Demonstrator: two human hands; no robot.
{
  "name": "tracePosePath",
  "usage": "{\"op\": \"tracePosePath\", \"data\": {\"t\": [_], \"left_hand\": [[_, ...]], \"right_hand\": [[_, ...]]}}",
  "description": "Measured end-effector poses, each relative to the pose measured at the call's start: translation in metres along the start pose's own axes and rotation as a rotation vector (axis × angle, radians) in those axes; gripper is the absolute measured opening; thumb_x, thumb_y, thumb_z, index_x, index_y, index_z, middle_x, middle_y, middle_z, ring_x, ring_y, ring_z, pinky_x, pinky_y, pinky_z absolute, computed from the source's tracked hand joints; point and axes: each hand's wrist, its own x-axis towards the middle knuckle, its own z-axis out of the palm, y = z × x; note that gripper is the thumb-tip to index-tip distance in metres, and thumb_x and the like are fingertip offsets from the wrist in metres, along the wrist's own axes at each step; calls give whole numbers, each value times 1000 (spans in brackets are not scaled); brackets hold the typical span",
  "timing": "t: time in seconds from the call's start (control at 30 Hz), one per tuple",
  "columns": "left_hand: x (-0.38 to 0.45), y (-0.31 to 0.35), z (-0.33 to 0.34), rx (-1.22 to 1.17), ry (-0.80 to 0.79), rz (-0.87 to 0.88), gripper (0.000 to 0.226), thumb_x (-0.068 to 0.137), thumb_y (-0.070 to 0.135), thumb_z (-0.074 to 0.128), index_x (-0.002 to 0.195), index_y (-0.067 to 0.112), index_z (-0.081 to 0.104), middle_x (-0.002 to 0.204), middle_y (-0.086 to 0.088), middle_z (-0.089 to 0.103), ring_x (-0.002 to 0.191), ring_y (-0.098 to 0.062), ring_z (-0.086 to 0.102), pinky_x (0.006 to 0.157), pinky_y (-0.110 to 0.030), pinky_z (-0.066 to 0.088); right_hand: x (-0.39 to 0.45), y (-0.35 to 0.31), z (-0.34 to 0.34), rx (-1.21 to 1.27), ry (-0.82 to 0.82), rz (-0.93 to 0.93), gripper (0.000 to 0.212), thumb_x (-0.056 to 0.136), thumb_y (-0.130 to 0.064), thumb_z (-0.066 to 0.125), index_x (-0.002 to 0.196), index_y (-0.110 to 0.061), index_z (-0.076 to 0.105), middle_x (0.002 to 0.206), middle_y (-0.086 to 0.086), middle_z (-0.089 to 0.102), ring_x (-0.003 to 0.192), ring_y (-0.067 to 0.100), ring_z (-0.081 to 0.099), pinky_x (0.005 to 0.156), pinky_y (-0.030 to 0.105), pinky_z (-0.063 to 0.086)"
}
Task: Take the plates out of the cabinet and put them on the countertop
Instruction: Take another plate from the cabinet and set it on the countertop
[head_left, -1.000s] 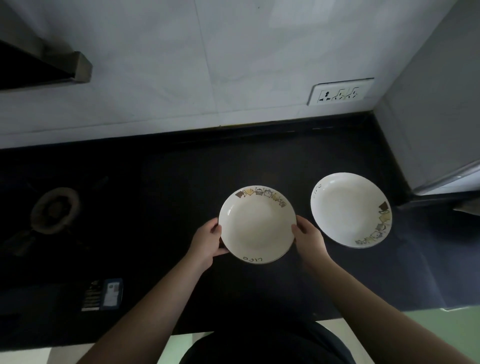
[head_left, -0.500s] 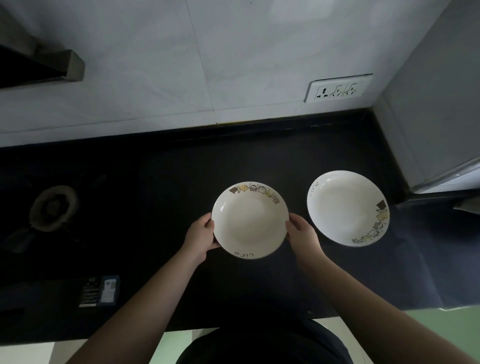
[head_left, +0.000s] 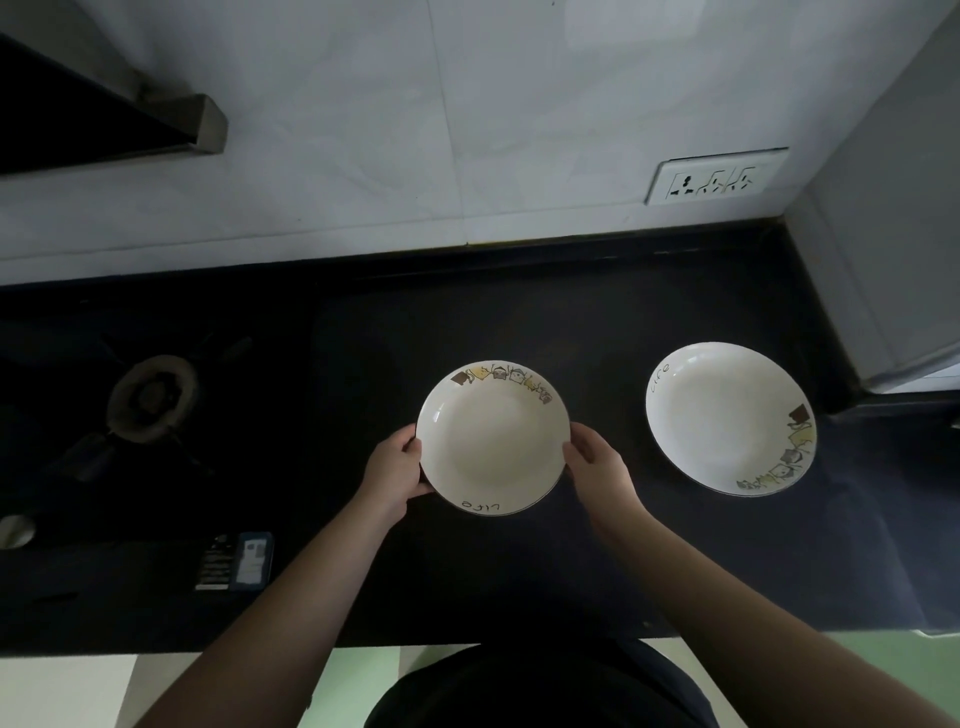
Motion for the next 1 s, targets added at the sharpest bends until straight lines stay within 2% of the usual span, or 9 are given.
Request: {"op": "tracePosePath", "data": {"t": [0.07, 0.17, 0.23, 0.37, 0.47, 0.63, 0.8, 0.9, 1.0], "left_hand": [[1, -1, -5, -3, 10, -2, 38, 102, 18, 45, 139, 26, 51, 141, -5, 51, 108, -19, 53, 73, -43, 59], [2, -2, -11, -5, 29, -4, 39, 102, 17, 45, 140, 27, 51, 142, -5, 50, 120, -25, 54, 74, -43, 59], [3, -2, -14, -4, 31, 0, 39, 102, 17, 45, 140, 27, 51, 143, -5, 50, 123, -28, 53, 75, -44, 59], [7, -1, -19, 2, 9, 31, 37, 103, 16, 43, 137, 25, 53, 140, -5, 51, 105, -18, 52, 65, -37, 57], [10, 1, -22, 9, -9, 36, 36, 104, 16, 43, 137, 25, 54, 141, -5, 51, 113, -22, 55, 64, -35, 56], [14, 3, -25, -14, -41, 44, 37, 104, 16, 43, 138, 23, 53, 139, -5, 53, 110, -19, 55, 62, -34, 57], [16, 1, -26, -84, -22, 16, 40, 100, 24, 51, 140, 23, 50, 142, -6, 51, 124, -27, 53, 74, -41, 60], [7, -6, -25, -185, -4, 11, 44, 98, 27, 56, 141, 21, 47, 140, -6, 51, 122, -24, 54, 75, -35, 57], [-6, -22, -21, -258, -24, 6, 46, 96, 22, 56, 141, 20, 47, 134, -5, 56, 117, -22, 58, 77, -33, 56]], "right_hand": [[-1, -2, 6, 6, -6, 8, 36, 98, -19, 50, 133, -27, 54, 117, -10, 64, 111, 15, 60, 94, 39, 51], [-2, -4, 13, 3, -14, 10, 36, 98, -19, 50, 133, -27, 52, 115, -12, 62, 111, 14, 58, 90, 35, 50], [-3, -4, 17, 5, -12, 14, 36, 98, -19, 50, 134, -27, 52, 117, -10, 62, 112, 15, 58, 92, 37, 51], [-3, -3, 22, 20, -7, 29, 35, 99, -19, 50, 133, -28, 53, 113, -12, 62, 111, 15, 58, 93, 36, 50], [-4, -3, 23, 31, -9, 28, 35, 98, -20, 50, 133, -28, 53, 107, -18, 61, 112, 14, 57, 94, 36, 49], [-6, -4, 26, 39, -24, 28, 38, 99, -21, 51, 136, -29, 50, 126, -9, 61, 120, 17, 56, 103, 46, 46], [-8, -5, 27, 44, -30, 35, 40, 98, -24, 53, 137, -29, 49, 121, -7, 62, 112, 17, 60, 96, 41, 52], [-10, -3, 29, 95, 33, 61, 42, 95, -22, 58, 137, -23, 49, 116, -6, 63, 101, 13, 64, 86, 33, 57], [-13, 0, 32, 119, 32, 74, 43, 94, -18, 59, 135, -20, 51, 113, -5, 65, 100, 13, 65, 86, 33, 57]]}}
